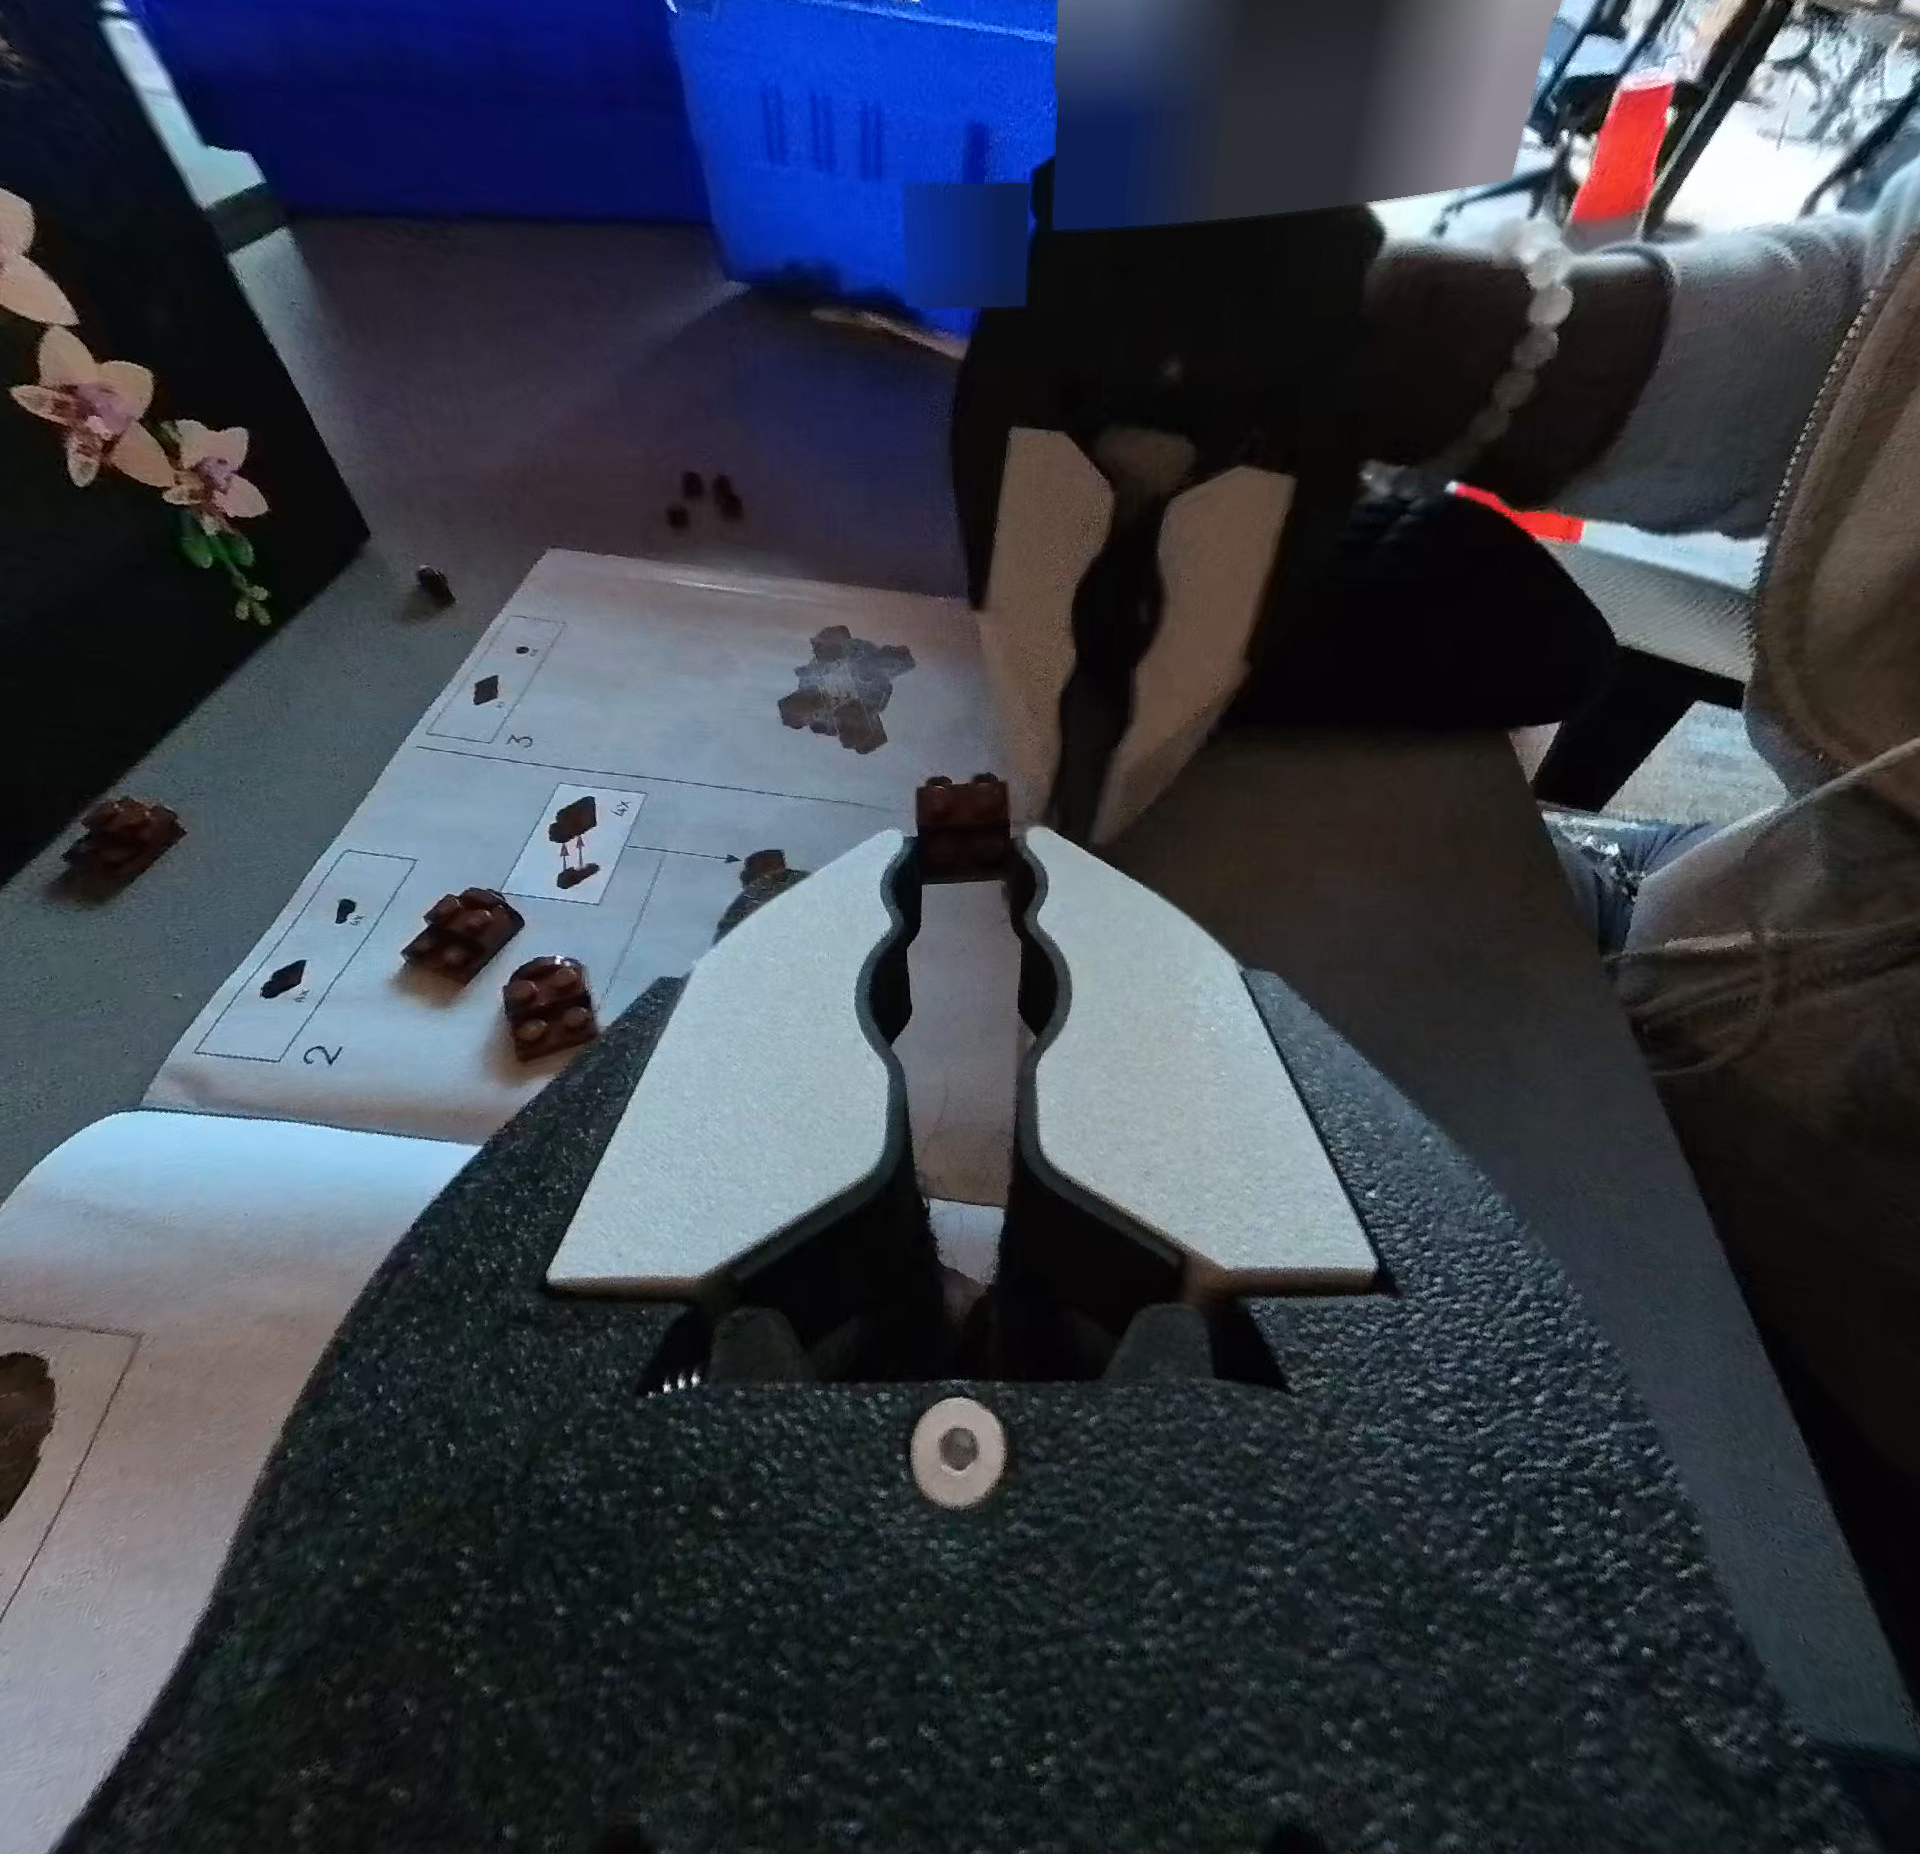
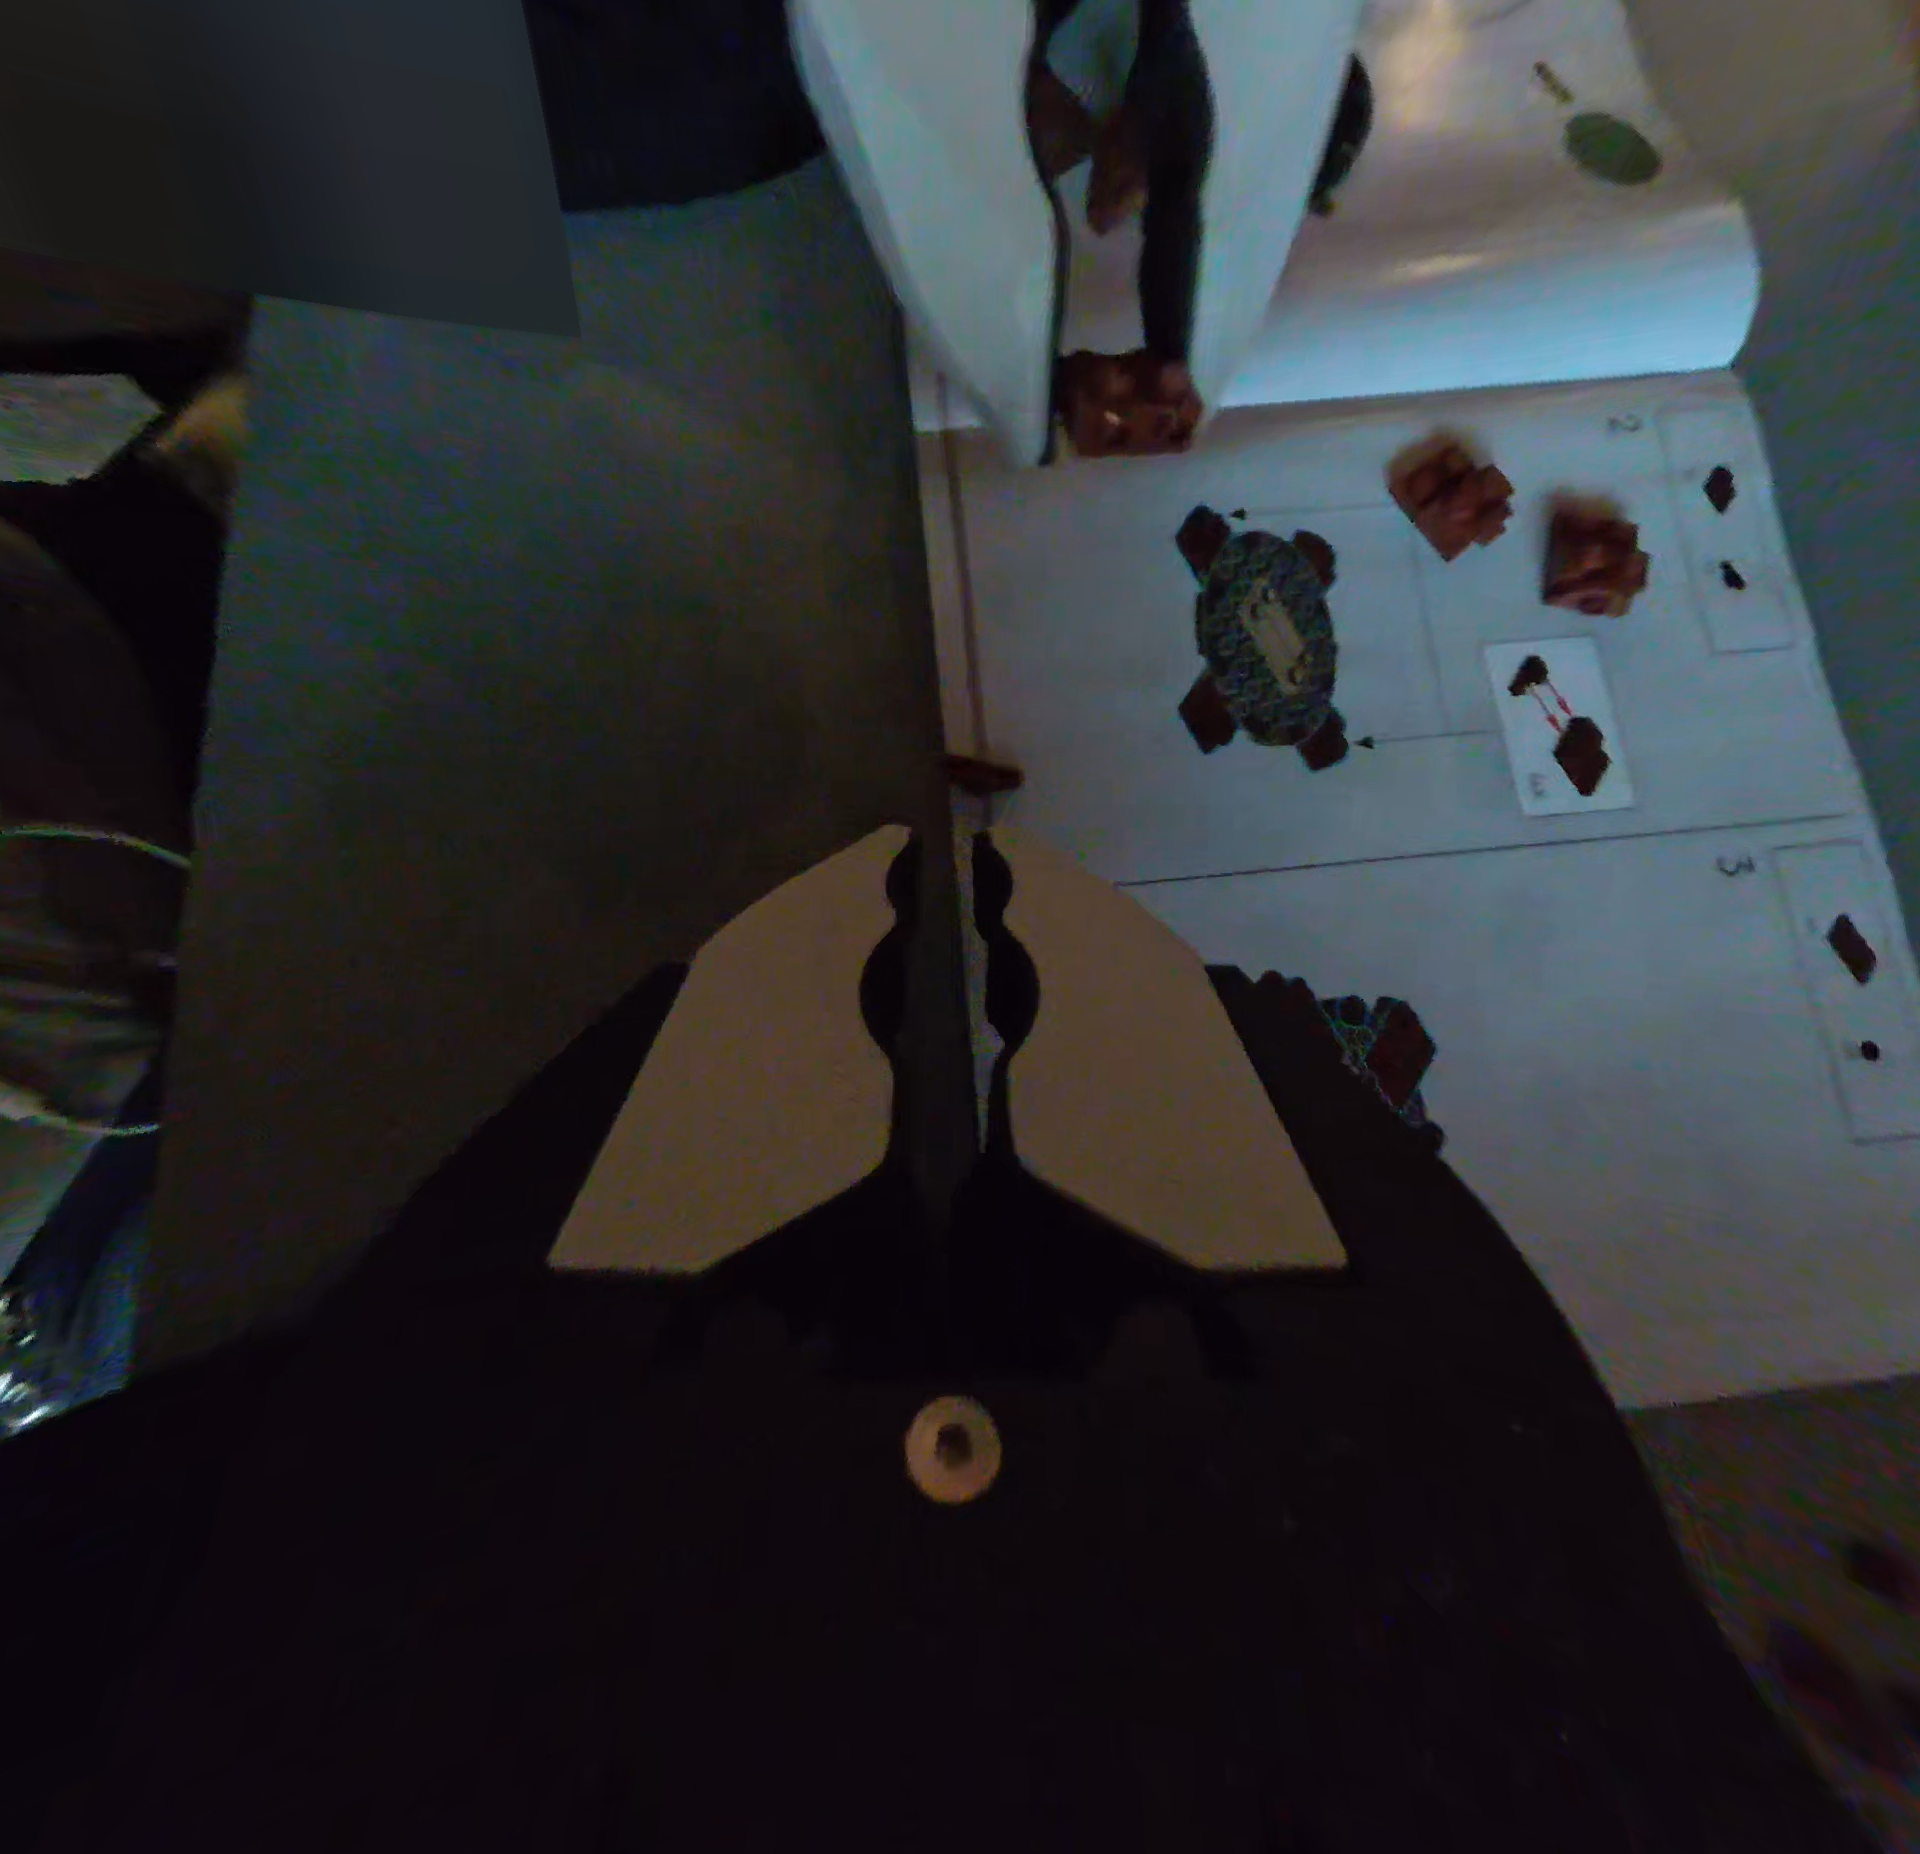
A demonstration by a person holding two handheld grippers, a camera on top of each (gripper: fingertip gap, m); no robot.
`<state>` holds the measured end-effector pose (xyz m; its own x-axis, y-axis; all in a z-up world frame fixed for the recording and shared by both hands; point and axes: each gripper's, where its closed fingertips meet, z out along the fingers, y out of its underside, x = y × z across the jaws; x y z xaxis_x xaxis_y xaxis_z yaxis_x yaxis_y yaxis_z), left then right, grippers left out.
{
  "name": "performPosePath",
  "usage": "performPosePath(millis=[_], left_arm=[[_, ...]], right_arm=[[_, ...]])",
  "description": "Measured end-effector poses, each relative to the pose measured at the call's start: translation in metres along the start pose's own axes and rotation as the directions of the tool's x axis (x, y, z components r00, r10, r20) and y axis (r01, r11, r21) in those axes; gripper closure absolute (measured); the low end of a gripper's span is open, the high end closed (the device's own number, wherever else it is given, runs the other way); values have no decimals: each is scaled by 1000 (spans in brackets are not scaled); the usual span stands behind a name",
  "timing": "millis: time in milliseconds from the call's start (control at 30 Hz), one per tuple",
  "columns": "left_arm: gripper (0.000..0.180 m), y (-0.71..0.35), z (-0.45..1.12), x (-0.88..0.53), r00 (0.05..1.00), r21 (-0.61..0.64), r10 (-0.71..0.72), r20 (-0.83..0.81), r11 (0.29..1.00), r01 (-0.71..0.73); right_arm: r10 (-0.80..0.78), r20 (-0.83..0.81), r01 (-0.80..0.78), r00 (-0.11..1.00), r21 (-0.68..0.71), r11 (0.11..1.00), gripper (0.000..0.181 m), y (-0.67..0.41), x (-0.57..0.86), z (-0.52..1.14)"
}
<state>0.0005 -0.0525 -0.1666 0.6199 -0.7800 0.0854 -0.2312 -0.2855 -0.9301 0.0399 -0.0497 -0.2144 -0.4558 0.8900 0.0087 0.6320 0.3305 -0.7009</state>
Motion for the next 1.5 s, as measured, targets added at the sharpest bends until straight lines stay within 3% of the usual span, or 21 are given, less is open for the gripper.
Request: performPosePath(millis=[467, 667, 867, 1033, 1500], left_arm=[[165, -1, -2, -2, 1000, 14, -6, 1, 1000, 6], [165, -1, -2, -3, 1000, 13, -6, 3, 1000, 6], [165, -5, -11, -11, 999, 53, -18, 41, 998, 16], [165, -3, -11, -10, 999, 40, -15, 34, 999, 13], [165, -1, -8, -9, 1000, 23, -5, 26, 1000, 5]], right_arm=[[-15, -9, 15, 1000, 30, 999, 172, -21, 10, 13], [-193, 77, 193, 978, 12, 981, 162, -21, 4, 1], [-252, 250, 217, 935, 161, 963, 154, -26, 12, 14], [-312, 254, 261, 915, 216, 941, 153, -26, 11, 17], [-341, 303, 309, 890, 149, 939, 160, -20, 8, 28]])
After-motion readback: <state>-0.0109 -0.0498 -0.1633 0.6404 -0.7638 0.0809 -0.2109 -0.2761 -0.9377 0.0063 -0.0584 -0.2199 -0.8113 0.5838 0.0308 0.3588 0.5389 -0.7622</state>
